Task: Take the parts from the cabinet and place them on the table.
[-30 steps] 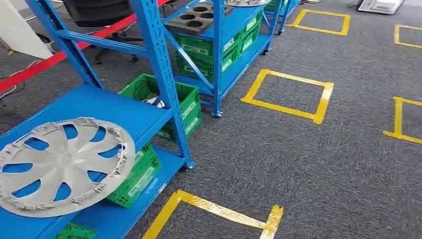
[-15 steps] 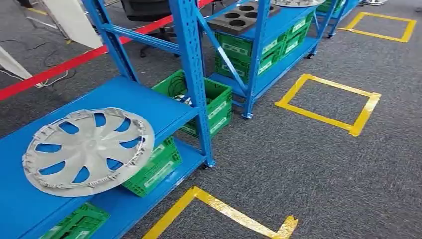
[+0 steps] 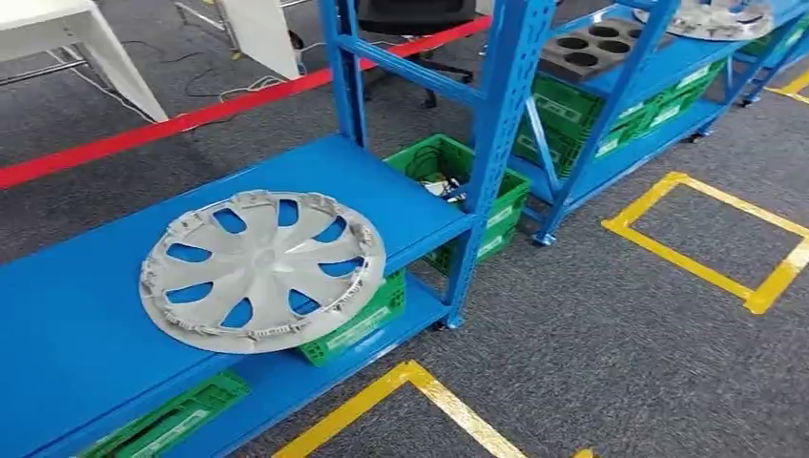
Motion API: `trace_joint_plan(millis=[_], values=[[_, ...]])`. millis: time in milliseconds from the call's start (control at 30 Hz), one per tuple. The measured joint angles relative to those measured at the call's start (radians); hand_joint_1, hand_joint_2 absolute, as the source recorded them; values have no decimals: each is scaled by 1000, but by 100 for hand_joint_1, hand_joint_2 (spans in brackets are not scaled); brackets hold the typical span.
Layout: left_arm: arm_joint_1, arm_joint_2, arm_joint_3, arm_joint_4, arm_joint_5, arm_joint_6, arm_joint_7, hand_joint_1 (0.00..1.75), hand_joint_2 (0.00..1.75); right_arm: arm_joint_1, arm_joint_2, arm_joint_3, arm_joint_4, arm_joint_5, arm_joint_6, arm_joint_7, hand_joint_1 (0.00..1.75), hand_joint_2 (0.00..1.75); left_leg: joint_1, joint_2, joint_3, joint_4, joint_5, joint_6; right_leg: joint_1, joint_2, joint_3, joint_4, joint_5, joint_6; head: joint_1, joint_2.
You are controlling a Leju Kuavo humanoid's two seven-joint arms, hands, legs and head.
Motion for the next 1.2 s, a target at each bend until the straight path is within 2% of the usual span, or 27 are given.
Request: trace_joint_plan(millis=[67, 100, 133, 167, 267, 300, 333, 367, 433, 467, 500, 567, 600, 633, 667, 767, 800, 833, 867, 900, 967, 1000, 1033, 1100, 1133, 1167, 1200], values=[[0, -1, 0, 0, 0, 0, 0, 0, 0, 0, 0, 0, 0, 0, 0, 0, 0, 0, 5, -30, 4, 6, -5, -7, -6, 21, 64, -158, 100, 2, 0, 0], [0, -1, 0, 0, 0, 0, 0, 0, 0, 0, 0, 0, 0, 0, 0, 0, 0, 0, 7, -42, 3, 12, -10, -15, -14, 67, 93, -228, 122, 4, 0, 0], [-2, 1, 0, 0, 0, 0, 0, 0, 0, 1, 0, 0, 2, 0, 1, 0, 0, 0, 2, -55, -6, 22, -13, -23, -16, 114, 102, -245, 104, 4, 5, 0], [-3, 1, 0, 0, 0, 0, 0, 0, 0, 1, 0, 1, 2, 0, 0, -1, 0, 0, 4, -67, -12, 24, -10, -27, -16, 104, 110, -244, 101, -7, 3, 0], [3, 2, 0, 0, 0, 0, 0, 0, 0, -1, 0, 1, 1, 0, 1, 0, 0, 0, 9, -100, -18, 19, -4, -41, -12, 72, 114, -245, 102, -23, 0, 0], [3, 2, 0, 0, 0, 0, 0, 0, 0, 0, 0, 1, 1, 0, 0, 0, 0, 0, 8, -70, -19, 29, -13, -45, -15, 53, 118, -250, 105, -34, -2, 0], [2, 1, 0, 0, 0, 0, 0, 0, 0, -1, 0, 1, 1, 0, 0, -1, 0, 0, 3, -4, -37, 70, -40, -51, -12, 38, 120, -250, 102, -45, -11, 0], [0, 2, 0, 0, 0, 0, 0, 0, 0, 0, 0, 1, 1, 0, 2, -1, 0, 0, 4, 27, -73, 144, -80, -55, -9, 21, 121, -250, 100, -49, -17, 0], [-2, 1, 0, 0, 0, 0, 0, 0, 0, 3, 0, 1, 1, 0, 2, -1, 0, 0, 6, 45, -155, 317, -150, -58, -4, -19, 124, -250, 94, -55, -18, 0], [-1, 1, 0, 0, 0, 0, 0, 0, 0, 4, 0, 1, 1, 0, 2, 0, 0, 0, 6, 46, -171, 345, -150, -58, -2, -34, 126, -250, 92, -56, -18, 0], [1, 1, 0, 0, 0, 0, 0, 0, 0, 3, 0, 1, 1, 0, 2, 0, 0, 0, 6, 47, -164, 335, -133, -57, 0, -45, 128, -250, 90, -57, -17, 0], [4, 2, 0, 1, 0, 0, 0, 0, 0, -1, 0, 1, 1, 0, 2, 0, 0, 0, 4, 52, -106, 216, -55, -47, 4, -66, 138, -250, 84, -56, -19, 0], [4, 2, 0, 0, 0, 0, 0, 0, 0, -2, 0, 1, 1, 0, 2, 0, 0, 0, -1, 73, -48, 104, 1, -33, 7, -80, 148, -250, 77, -54, -19, 0], [3, 2, 0, 1, 0, 0, 0, 0, 0, 0, 1, 1, 2, 0, 2, 0, 0, 0, -13, 133, -18, 53, -10, -19, 7, -92, 143, -253, 72, -51, -16, 0], [-2, 2, 0, 1, 0, 0, 0, 0, 0, 2, 2, 1, 2, 0, 2, -1, 0, 0, -22, 149, -9, 32, -16, -11, 12, -105, 145, -252, 65, -42, -17, 0], [5, 2, 0, 1, 0, 0, 0, 0, 0, -7, 1, 1, 1, 0, 3, -1, 0, 0, -25, 118, -17, 31, -20, -6, 13, -138, 166, -263, 62, -34, -19, 0], [6, 2, 0, 2, 0, 0, 0, 0, 0, -10, 2, 1, 0, 0, 3, -1, 0, 0, -18, 103, -7, 16, -14, 0, 16, -146, 177, -266, 59, -28, -21, 0], [7, 2, 0, 2, 0, 0, 0, 0, 0, -11, 1, 2, 0, 1, 3, -1, 0, 0, -10, 93, -1, 8, -8, 4, 13, -84, 168, -249, 44, -22, -14, 0], [6, 2, 0, 2, 0, 0, 0, 0, 0, -10, 1, 2, 0, 2, 2, -2, 0, 0, -6, 85, -2, 6, -5, 9, 10, -37, 146, -205, 18, -21, -13, 0], [1, 1, 0, 2, 0, -3, 0, 0, 0, -9, 1, 3, 0, 2, 3, -1, 0, 0, -3, 68, -4, 6, -5, 10, 8, -9, 103, -121, -19, -17, -6, 0], [0, -1, 0, 2, -1, -7, 0, 0, 0, -7, 1, 3, 0, 3, 3, -1, 0, 0, -2, 40, -3, 7, -7, 12, 5, 1, 13, 34, -71, -12, -3, 0], [0, -1, 0, 2, -1, -7, 0, 0, 0, -6, 1, 4, 0, 3, 3, -1, 0, 0, -2, 27, -2, 8, -7, 12, 4, 1, -11, 61, -66, -10, -3, 0], [0, -1, 0, 2, -1, -8, 0, 0, 0, -3, 1, 5, 0, 3, 3, 0, 0, 0, -1, 10, 1, 8, -9, 11, 3, 1, -16, 41, -29, -9, -3, 0], [0, -1, 0, 2, -1, -9, 0, 0, 0, -2, 1, 5, 0, 4, 3, 0, 0, 0, 4, -22, 10, 11, -14, 2, -1, 10, 40, -119, 85, -7, -3, 0], [0, -1, 0, 2, -1, -10, 0, 0, 0, -2, 1, 5, 0, 4, 3, 0, 0, 0, 5, -34, 11, 14, -18, -4, -6, 41, 70, -199, 129, -4, -2, 0], [-1, 0, 0, 2, -1, -10, 0, 0, 0, 1, 2, 5, 2, 4, 4, 0, 0, 0, 0, -45, 5, 22, -23, -11, -13, 105, 81, -231, 118, -2, 2, 0], [-4, 0, 0, 2, -1, -10, 1, 0, 0, 0, 2, 5, 2, 4, 4, -1, 0, 0, 1, -57, -2, 29, -23, -15, -14, 99, 93, -239, 118, -10, 0, 0]])
